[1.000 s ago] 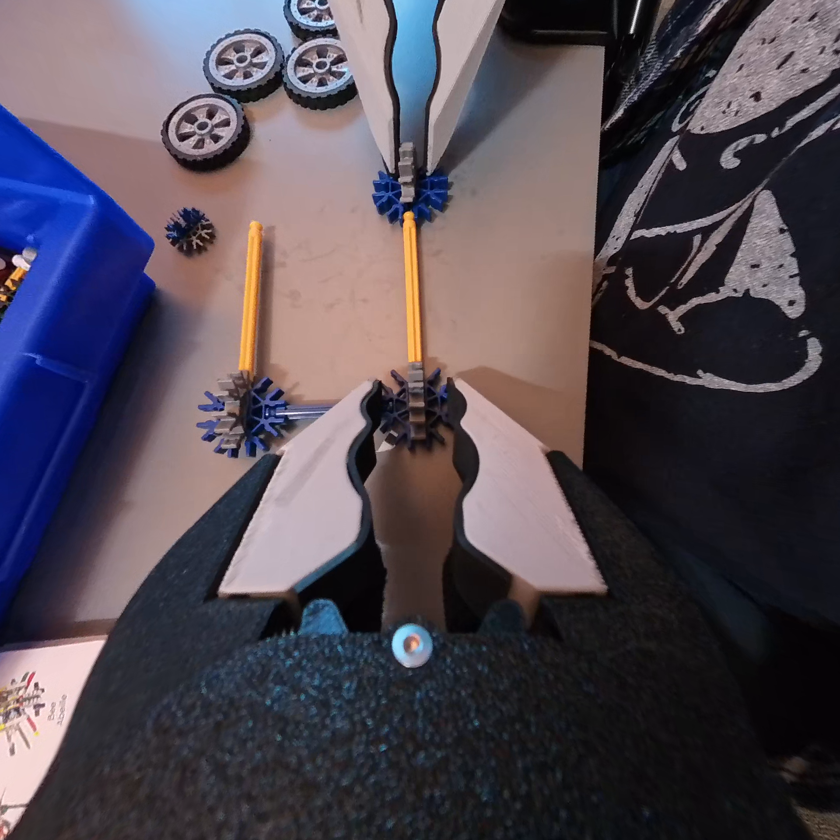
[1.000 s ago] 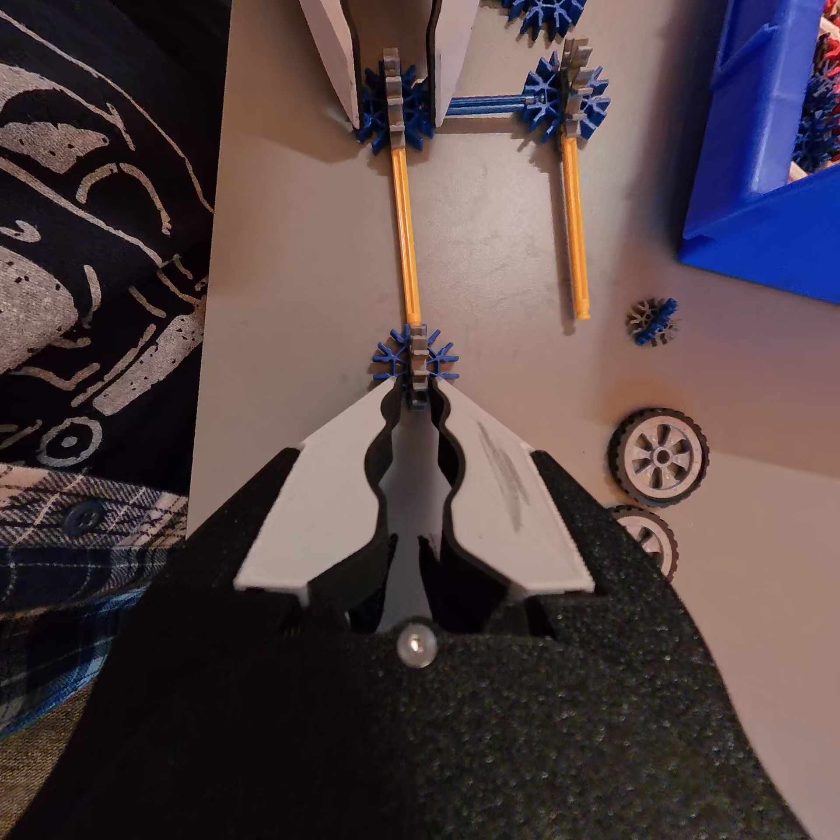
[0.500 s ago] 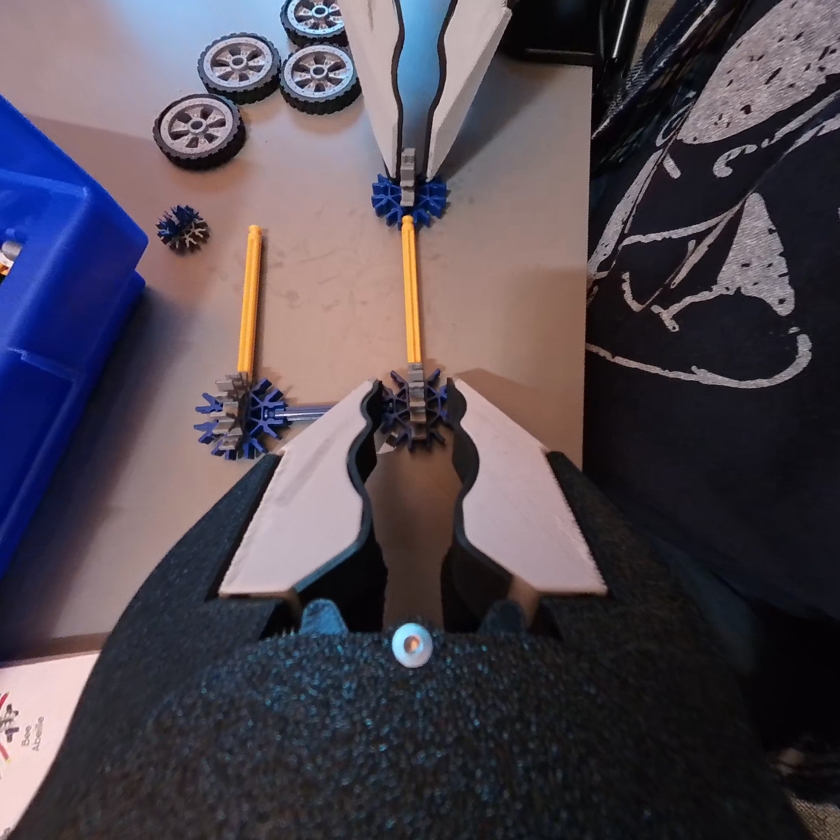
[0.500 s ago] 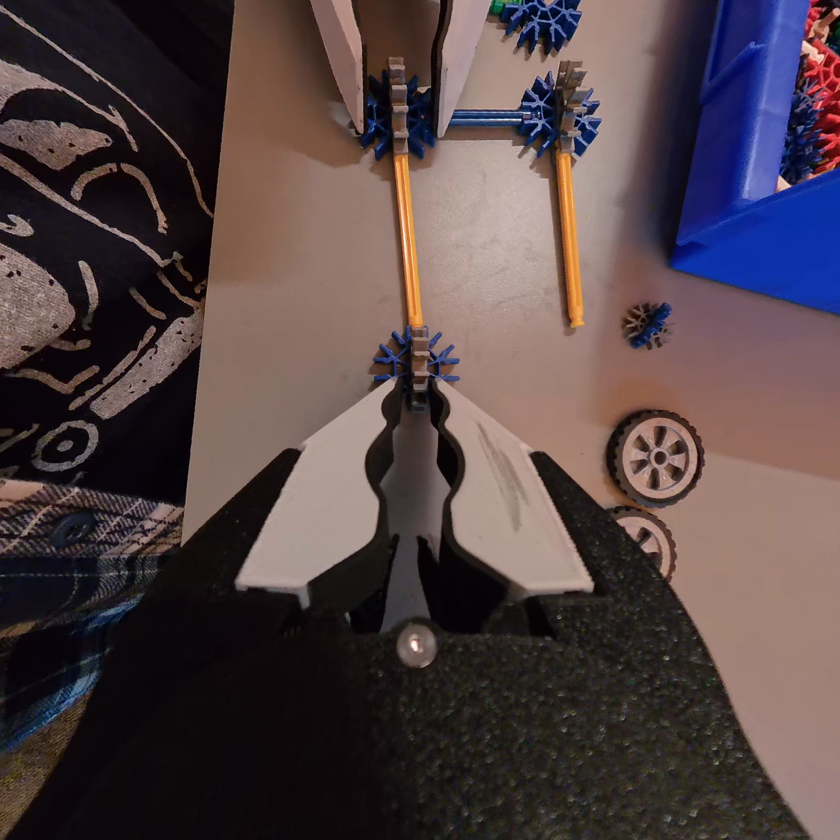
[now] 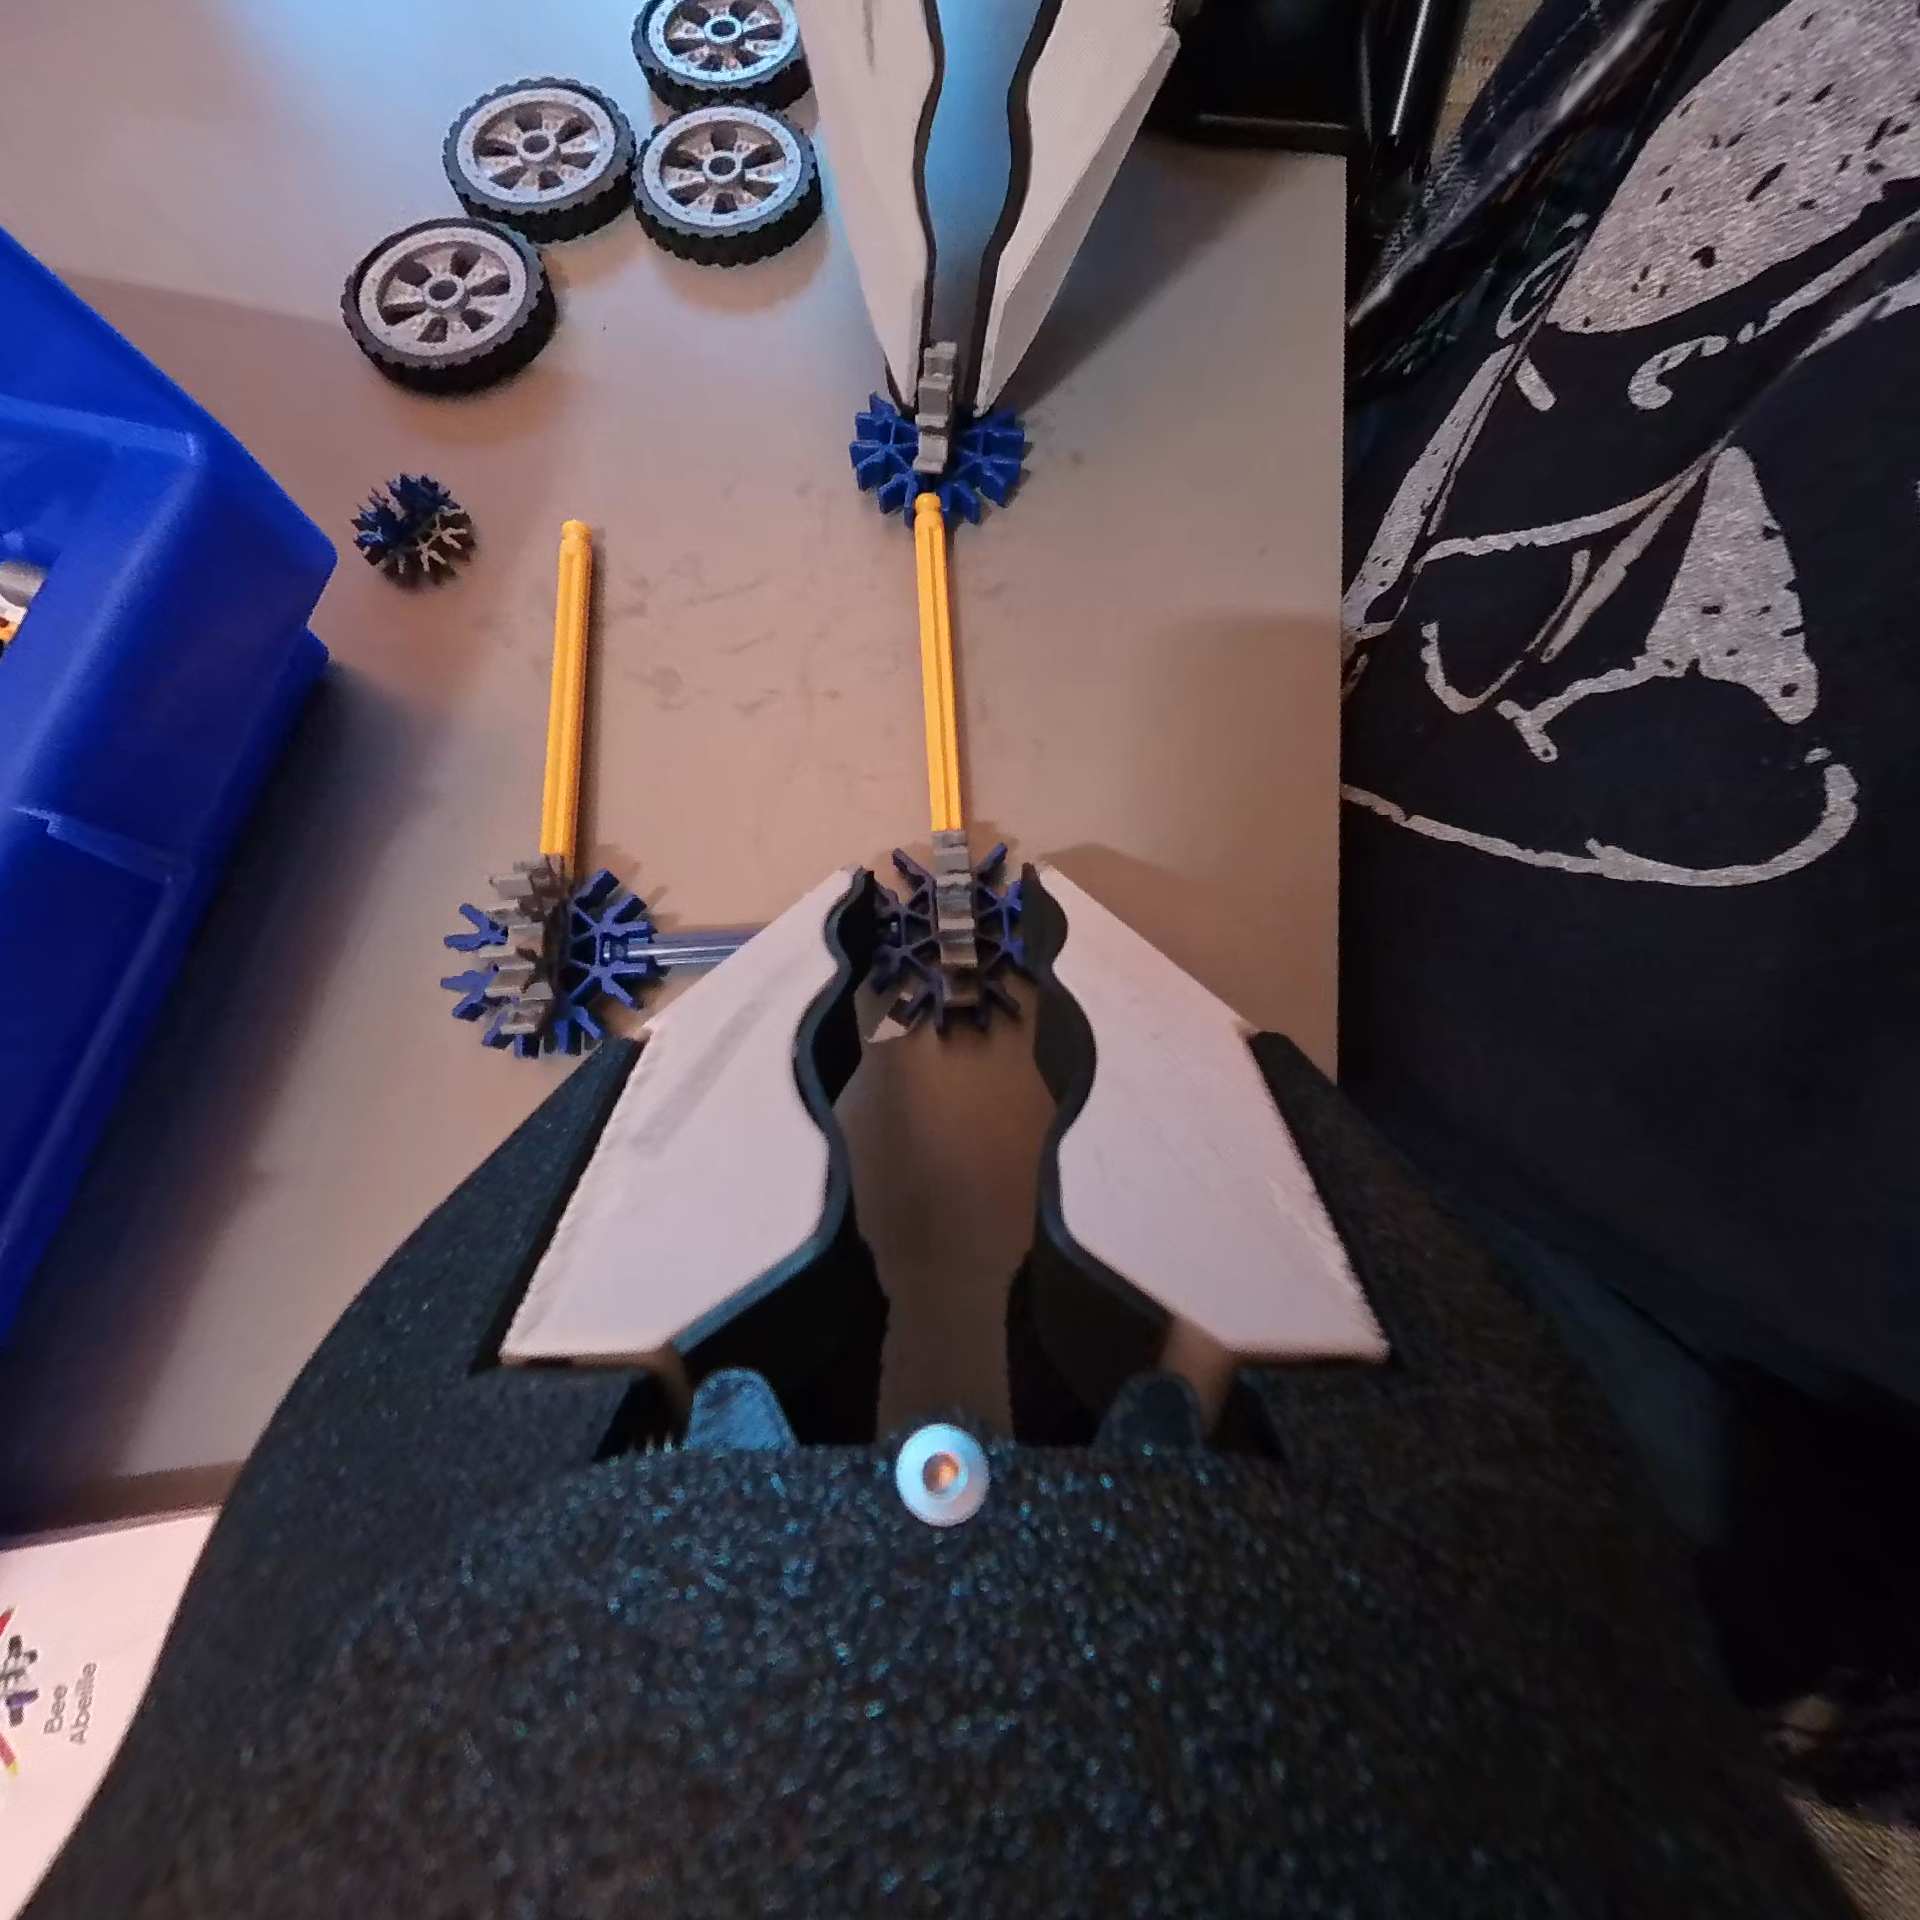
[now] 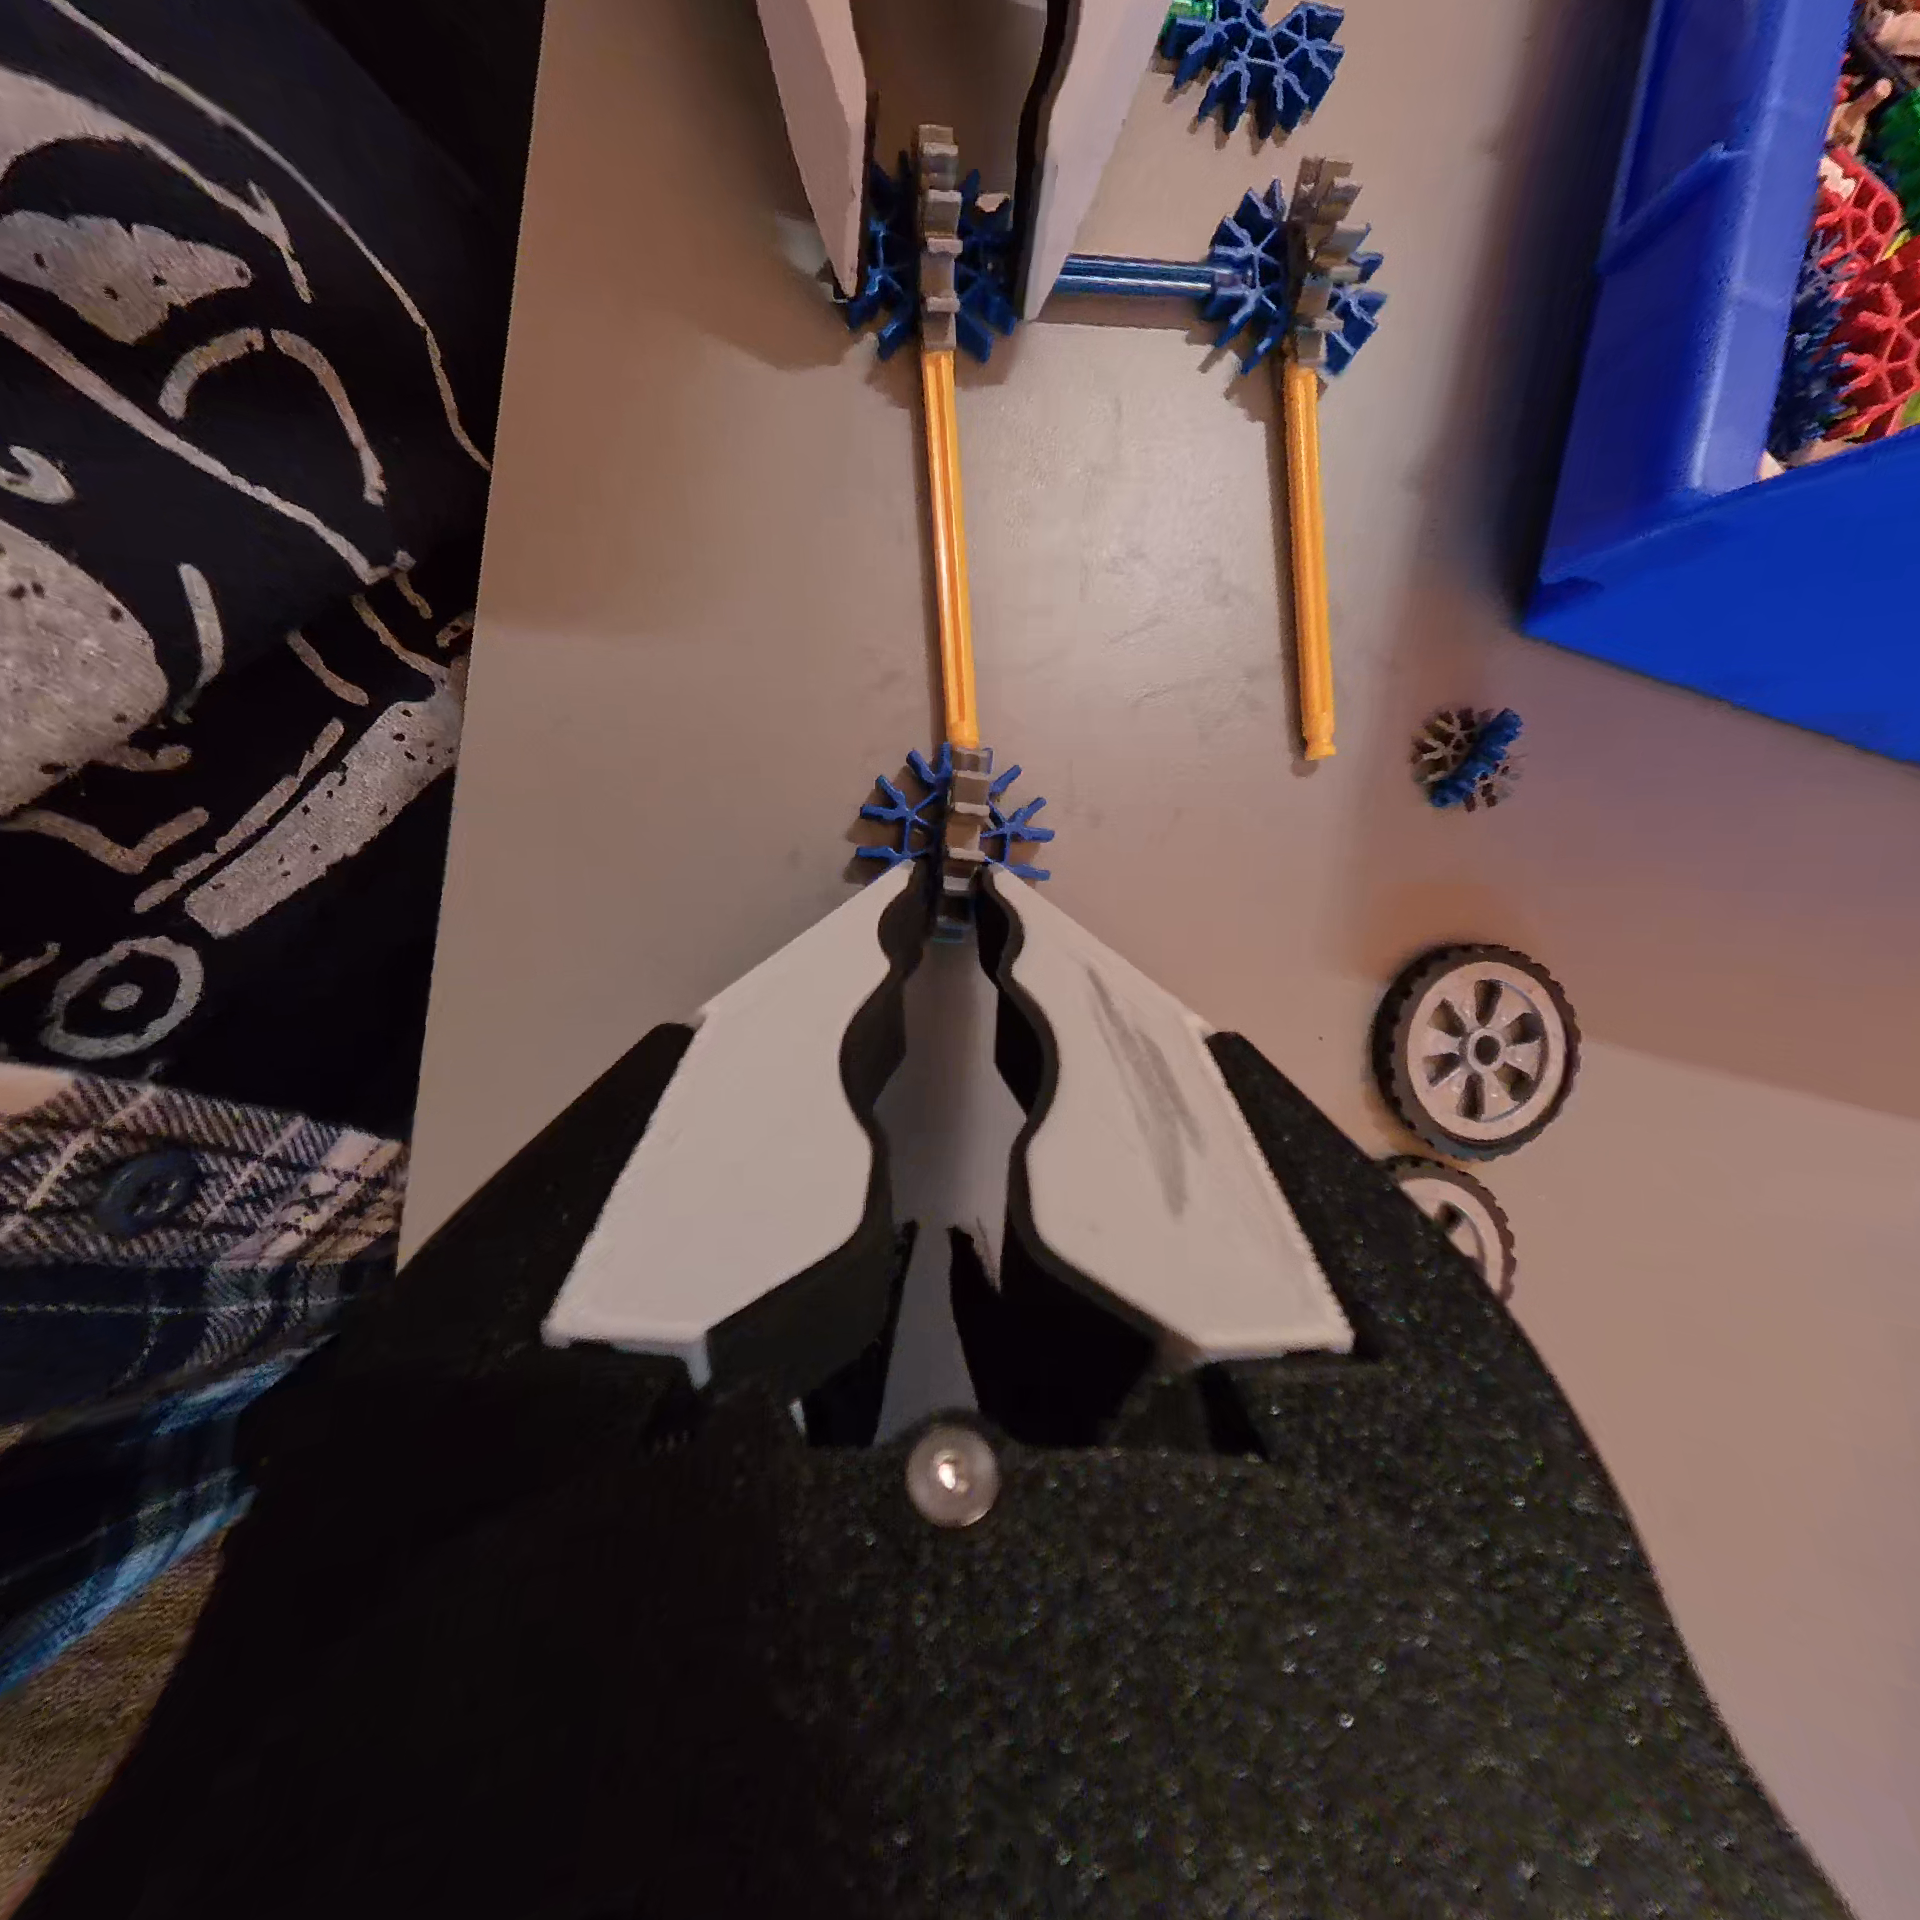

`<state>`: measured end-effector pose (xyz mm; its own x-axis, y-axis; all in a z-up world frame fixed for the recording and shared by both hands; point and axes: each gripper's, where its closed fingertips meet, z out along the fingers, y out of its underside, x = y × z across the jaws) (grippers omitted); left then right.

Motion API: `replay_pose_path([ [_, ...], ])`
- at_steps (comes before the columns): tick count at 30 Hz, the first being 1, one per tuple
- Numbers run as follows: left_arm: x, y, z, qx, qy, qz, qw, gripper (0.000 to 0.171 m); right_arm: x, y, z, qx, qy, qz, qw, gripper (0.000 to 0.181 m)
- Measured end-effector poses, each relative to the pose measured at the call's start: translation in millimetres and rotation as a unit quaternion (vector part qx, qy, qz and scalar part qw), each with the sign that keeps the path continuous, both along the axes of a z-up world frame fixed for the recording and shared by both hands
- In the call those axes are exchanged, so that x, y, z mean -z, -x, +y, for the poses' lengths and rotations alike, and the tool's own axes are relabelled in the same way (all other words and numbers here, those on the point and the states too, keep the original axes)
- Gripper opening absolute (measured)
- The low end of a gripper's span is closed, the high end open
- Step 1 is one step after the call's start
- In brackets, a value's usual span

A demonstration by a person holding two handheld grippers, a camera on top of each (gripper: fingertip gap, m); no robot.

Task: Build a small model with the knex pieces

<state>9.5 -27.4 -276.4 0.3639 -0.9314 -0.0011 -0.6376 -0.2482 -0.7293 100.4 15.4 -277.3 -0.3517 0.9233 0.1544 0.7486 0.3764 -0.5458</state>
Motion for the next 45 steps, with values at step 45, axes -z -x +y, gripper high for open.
replay_pose_path([
  [45, -0.1, -3.7, 0.0, 0.007, -0.002, -0.007, 1.0, 0.025, -2.9, 12.0, -4.2, -0.023, -0.03, -0.039, 0.999, 0.005],
])
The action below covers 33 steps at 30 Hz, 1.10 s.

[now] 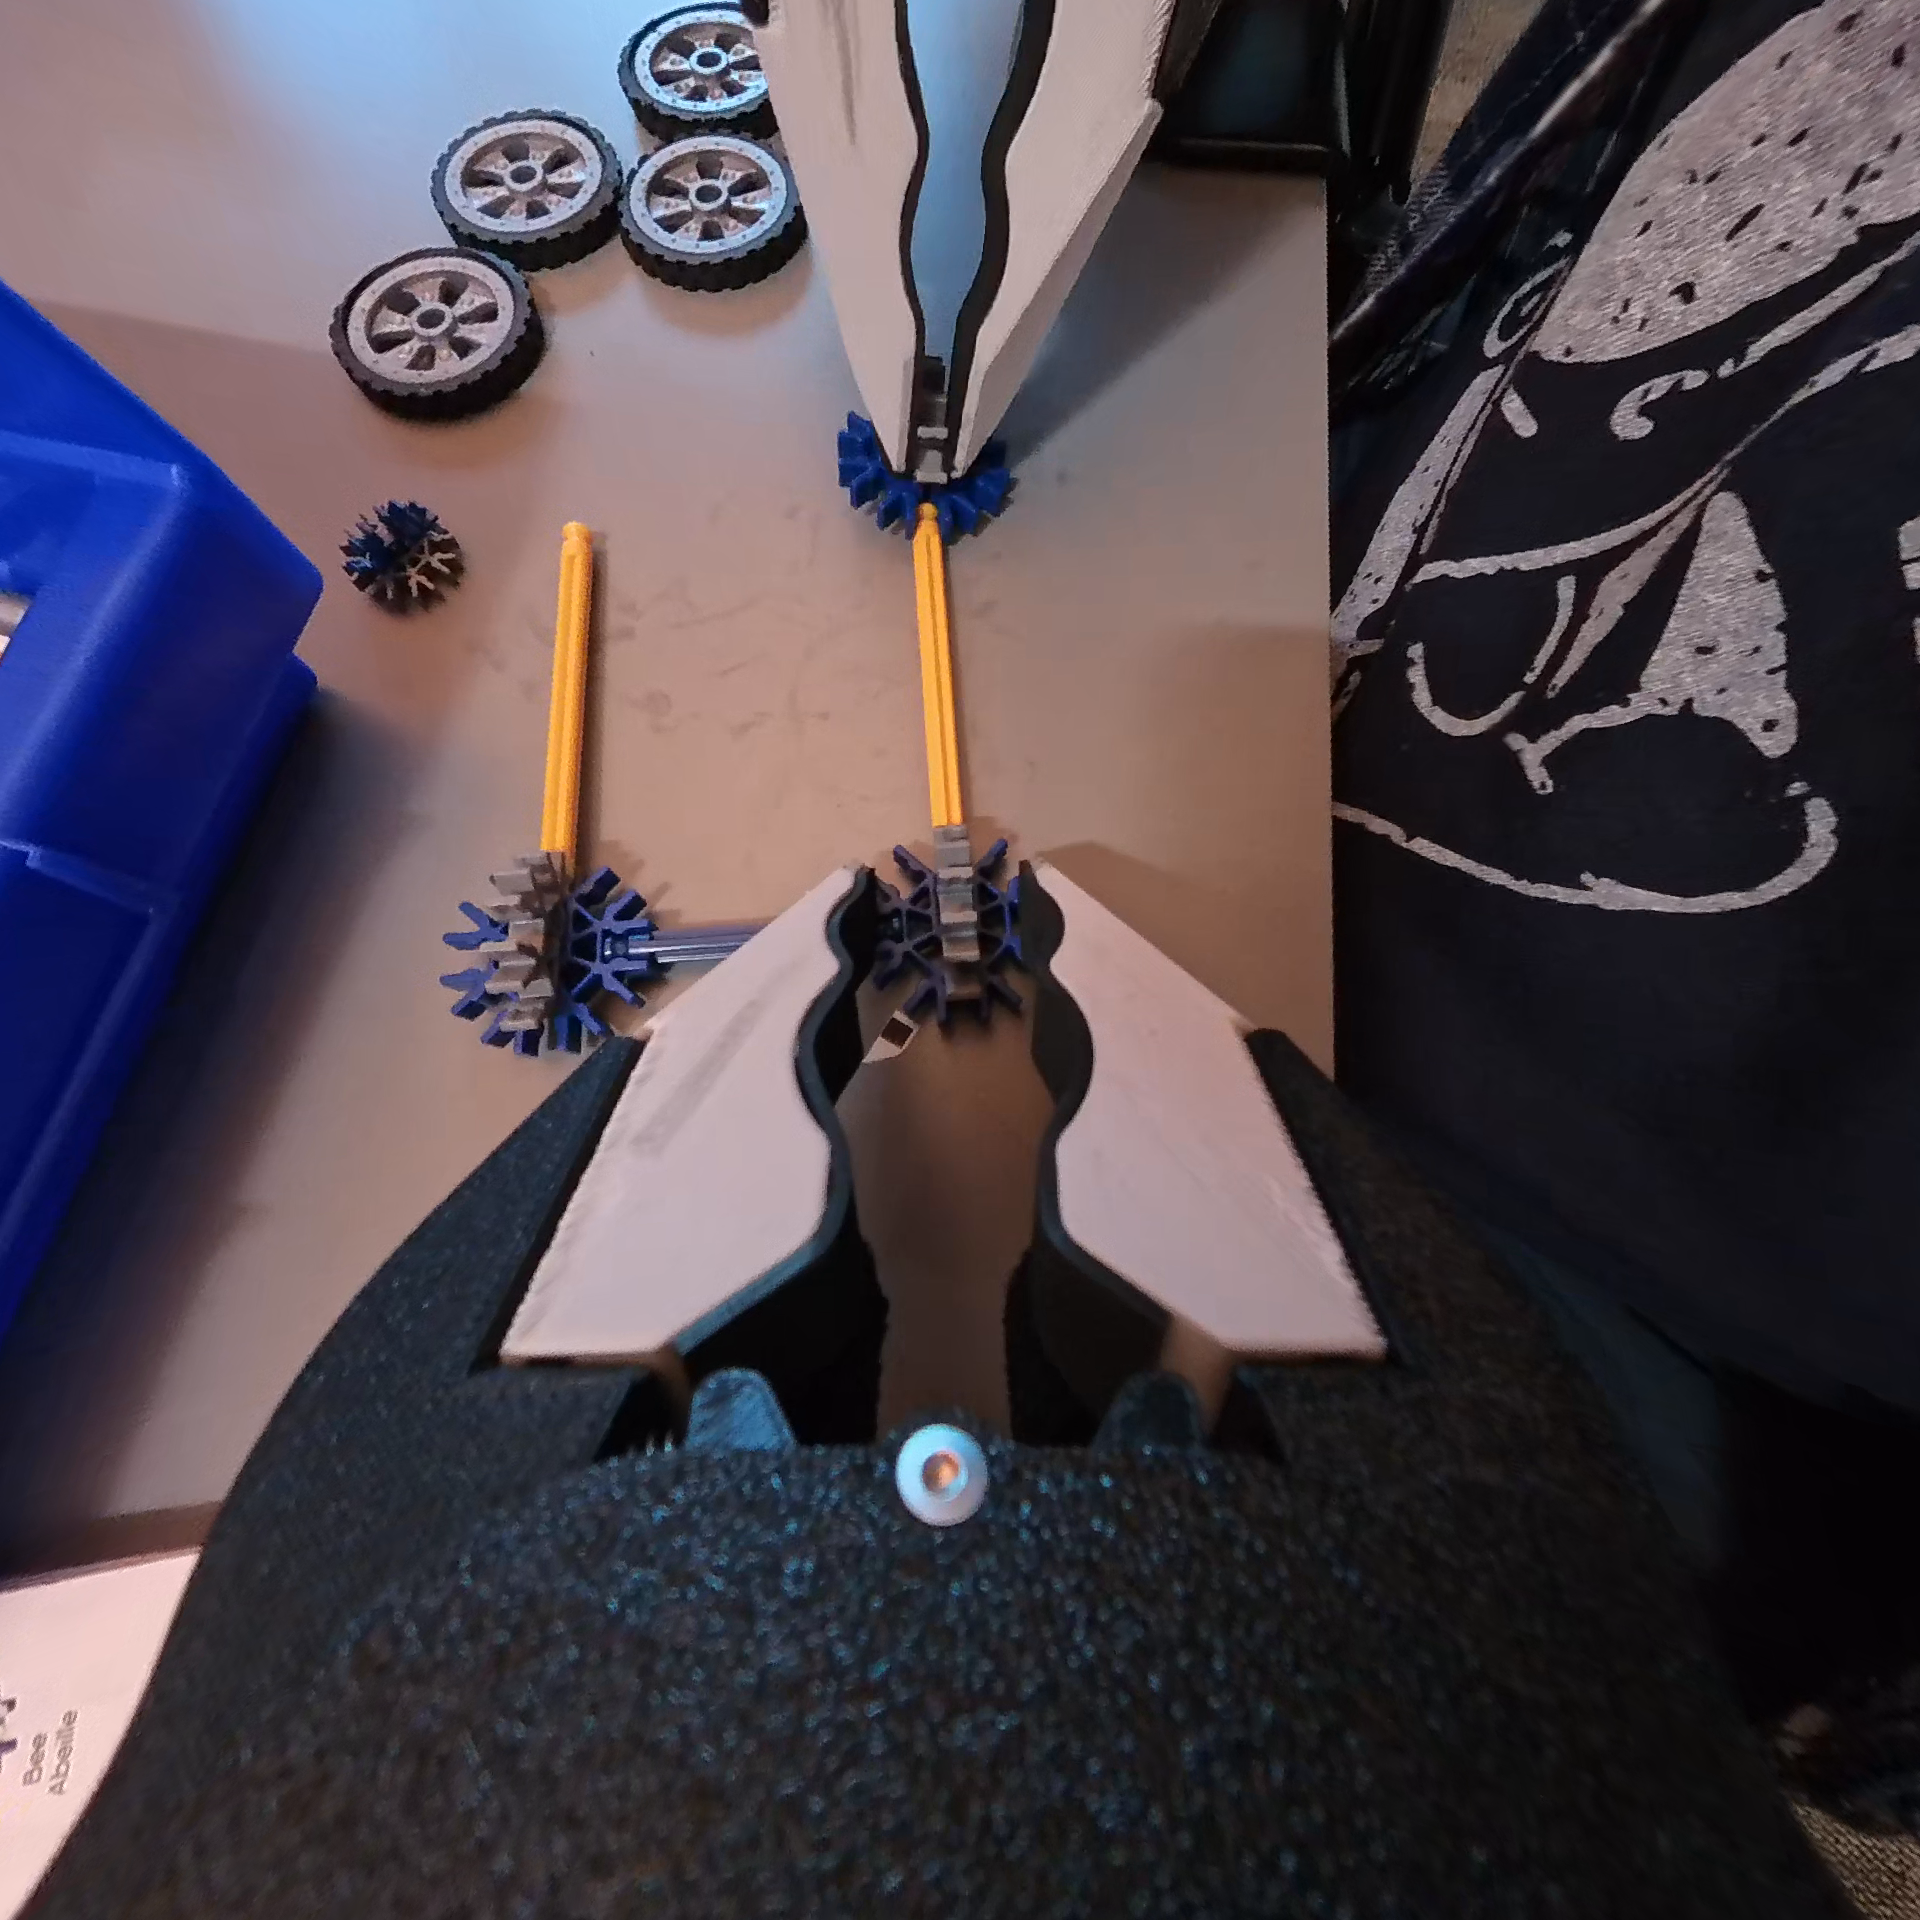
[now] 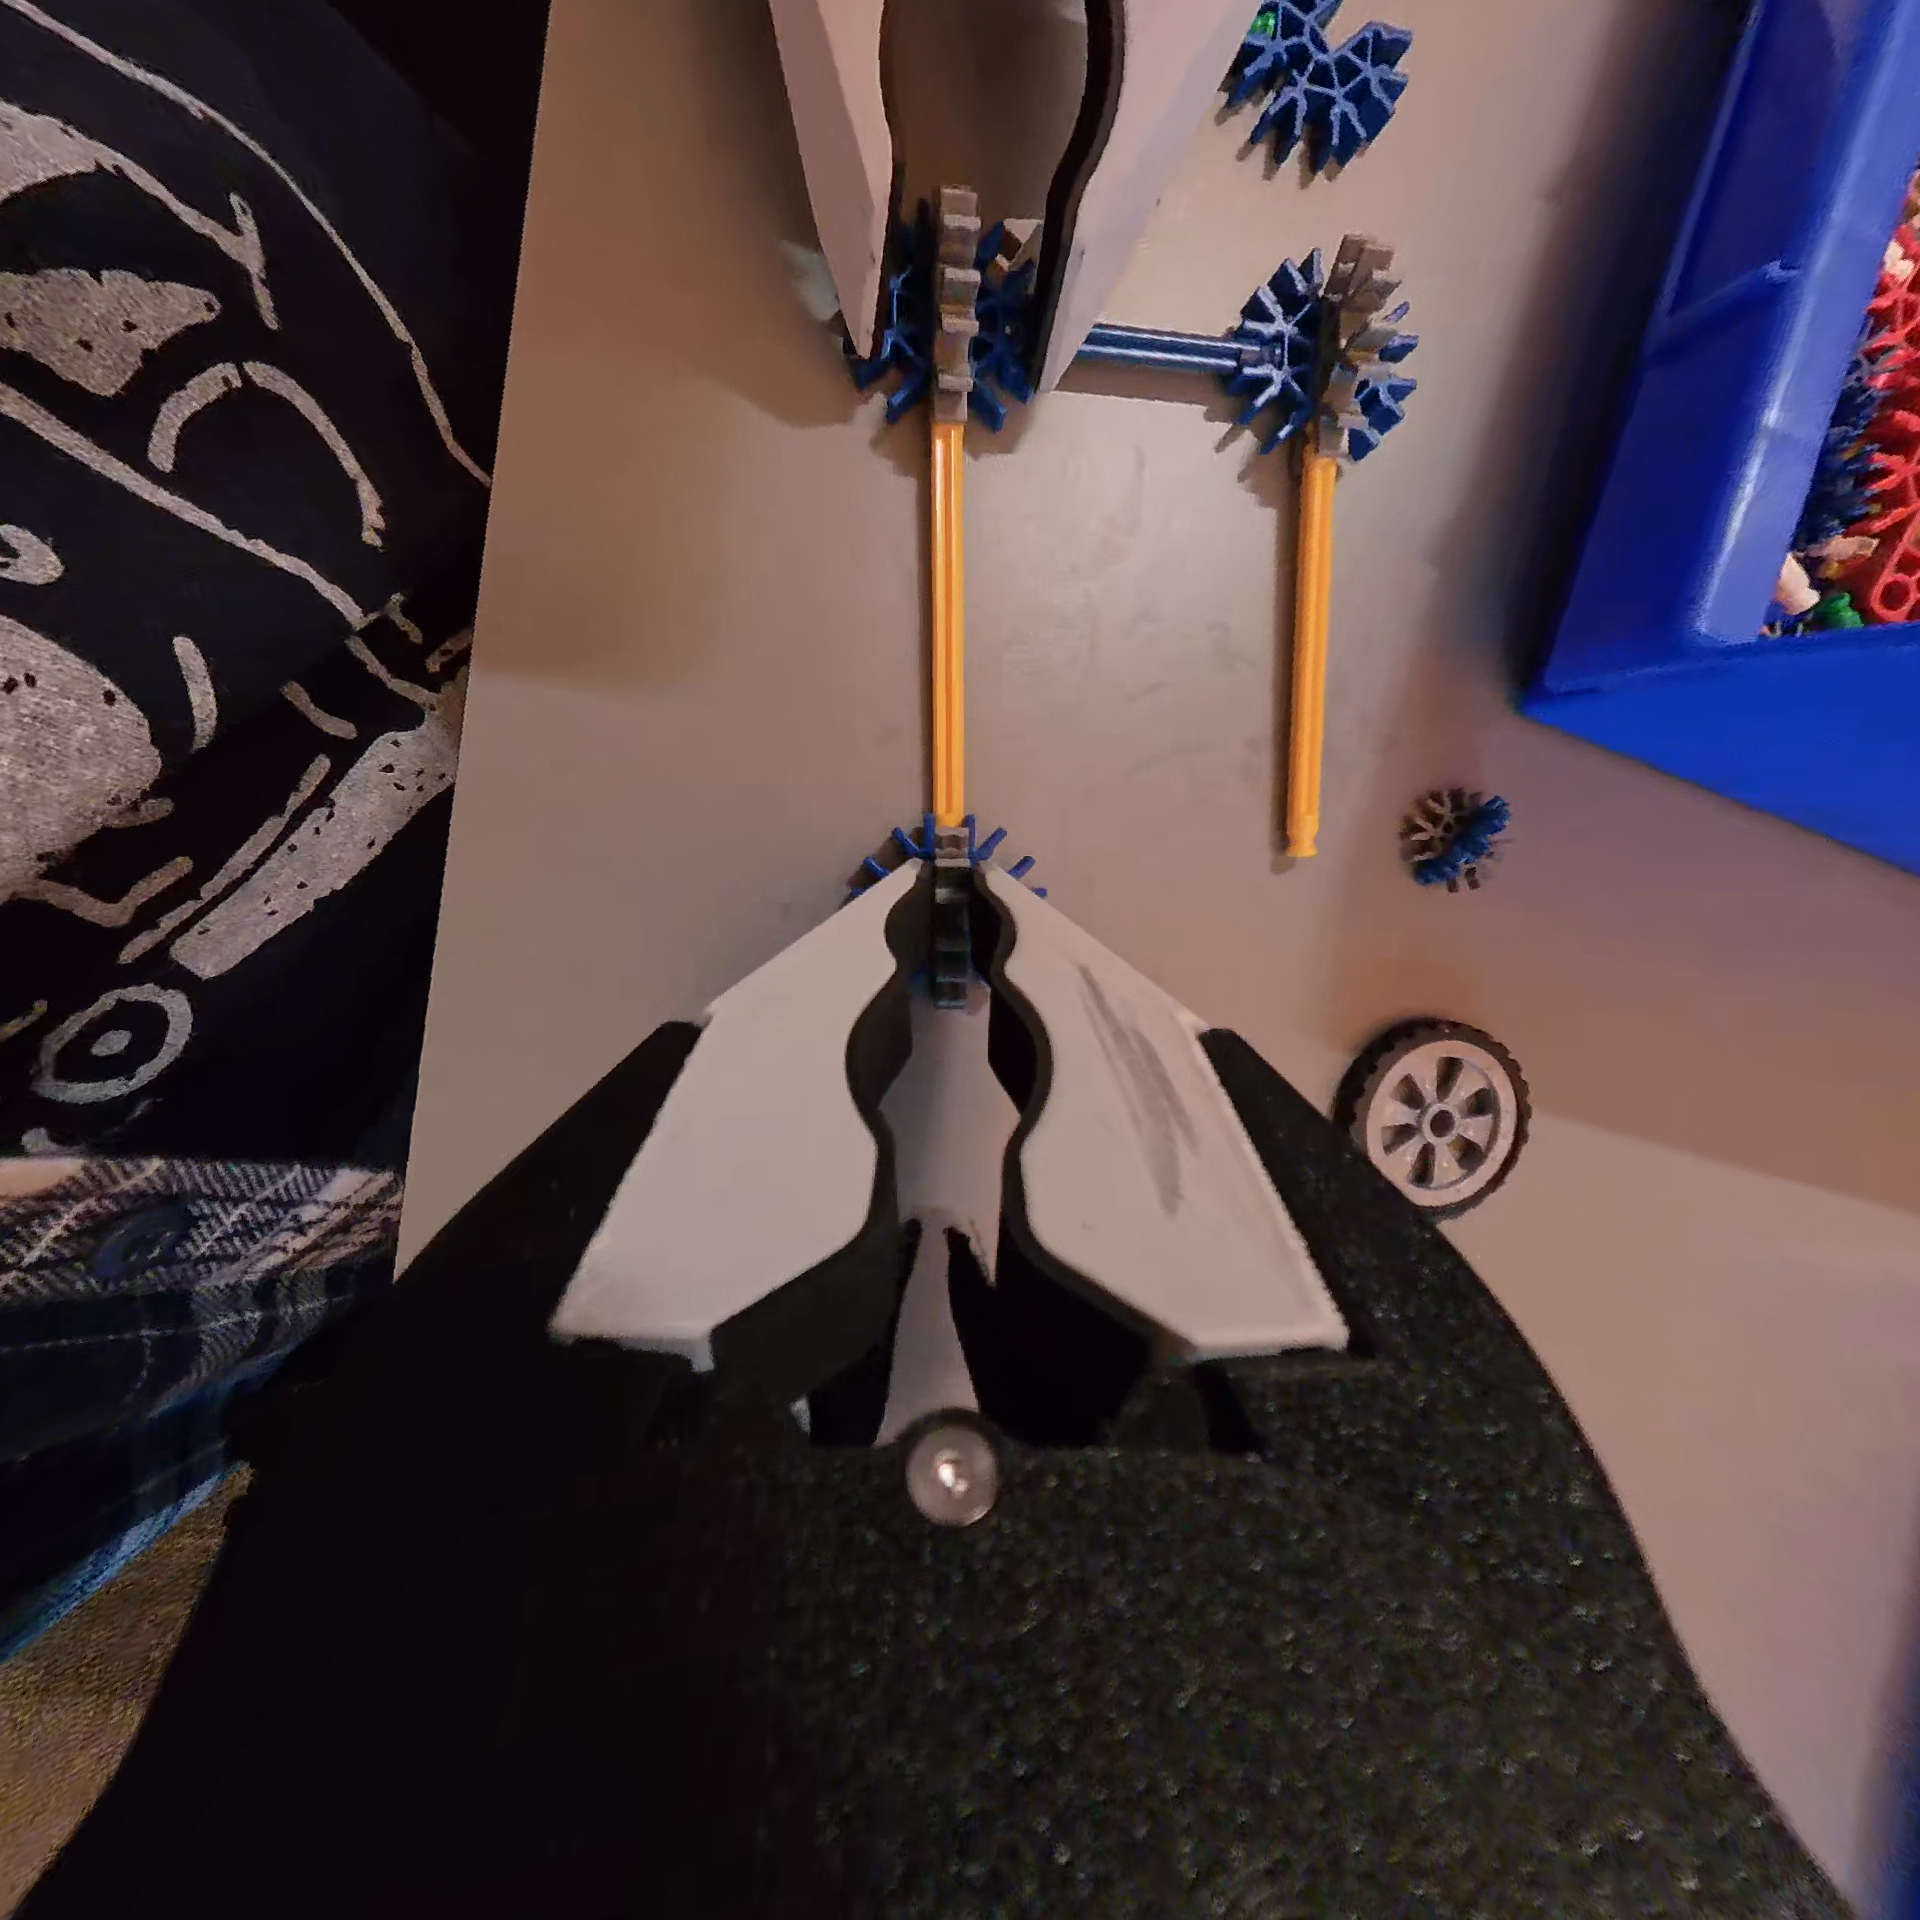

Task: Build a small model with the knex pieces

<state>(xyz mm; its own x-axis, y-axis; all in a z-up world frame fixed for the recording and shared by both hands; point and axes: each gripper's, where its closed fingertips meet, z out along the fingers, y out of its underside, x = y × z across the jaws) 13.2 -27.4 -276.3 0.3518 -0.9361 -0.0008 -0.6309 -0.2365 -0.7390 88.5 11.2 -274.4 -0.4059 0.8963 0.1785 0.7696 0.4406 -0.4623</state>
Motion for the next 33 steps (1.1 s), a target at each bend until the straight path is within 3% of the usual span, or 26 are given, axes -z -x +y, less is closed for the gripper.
replay_pose_path([
  [13, 0.1, -0.3, -0.3, 0.003, 0.007, -0.001, 1.0, 0.025, 3.0, 0.1, 0.5, -0.018, -0.006, -0.099, 0.995, 0.005],
  [26, 0.1, -0.5, -0.6, 0.005, 0.017, -0.004, 1.0, 0.025, 3.7, 0.7, 0.5, -0.04, 0.068, -0.156, 0.985, 0.004],
  [33, 0.1, -0.5, -1.4, 0.008, 0.023, -0.006, 1.0, 0.025, 4.0, 1.2, -0.1, -0.059, 0.037, -0.2, 0.977, 0.004],
])
